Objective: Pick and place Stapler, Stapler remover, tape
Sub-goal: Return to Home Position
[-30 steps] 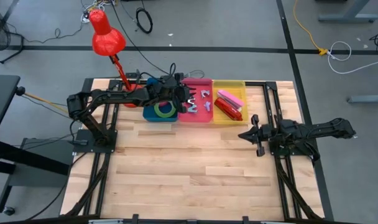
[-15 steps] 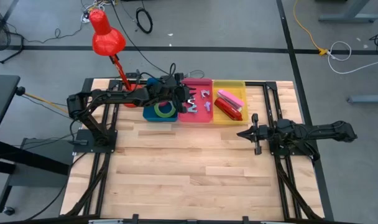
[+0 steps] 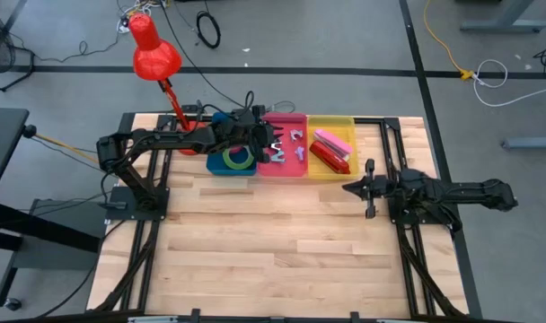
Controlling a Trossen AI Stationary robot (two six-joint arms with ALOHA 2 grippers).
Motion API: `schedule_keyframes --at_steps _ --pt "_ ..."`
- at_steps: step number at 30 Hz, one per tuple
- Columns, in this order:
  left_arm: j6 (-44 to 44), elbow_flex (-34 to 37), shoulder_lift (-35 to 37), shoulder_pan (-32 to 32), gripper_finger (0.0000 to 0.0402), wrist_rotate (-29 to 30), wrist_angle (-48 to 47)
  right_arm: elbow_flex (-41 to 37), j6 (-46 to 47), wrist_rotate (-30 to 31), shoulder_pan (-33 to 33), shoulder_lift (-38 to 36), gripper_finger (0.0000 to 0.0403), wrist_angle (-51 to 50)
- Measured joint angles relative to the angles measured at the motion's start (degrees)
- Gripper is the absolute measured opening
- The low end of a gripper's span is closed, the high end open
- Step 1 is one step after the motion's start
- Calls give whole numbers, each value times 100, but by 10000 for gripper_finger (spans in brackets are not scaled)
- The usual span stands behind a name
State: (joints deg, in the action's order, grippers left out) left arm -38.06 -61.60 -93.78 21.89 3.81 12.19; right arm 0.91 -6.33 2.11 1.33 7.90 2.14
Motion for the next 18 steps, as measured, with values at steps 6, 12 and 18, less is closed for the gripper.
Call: schedule_keyframes --at_steps 6,12,18 --pt "0 0 0 0 76 0 -1 0 358 0 -1 -2 13 89" --pt "0 0 0 0 76 0 0 0 586 -2 -1 -2 13 -150" --pt "-1 0 0 0 76 0 -1 0 586 -4 -1 0 13 -141"
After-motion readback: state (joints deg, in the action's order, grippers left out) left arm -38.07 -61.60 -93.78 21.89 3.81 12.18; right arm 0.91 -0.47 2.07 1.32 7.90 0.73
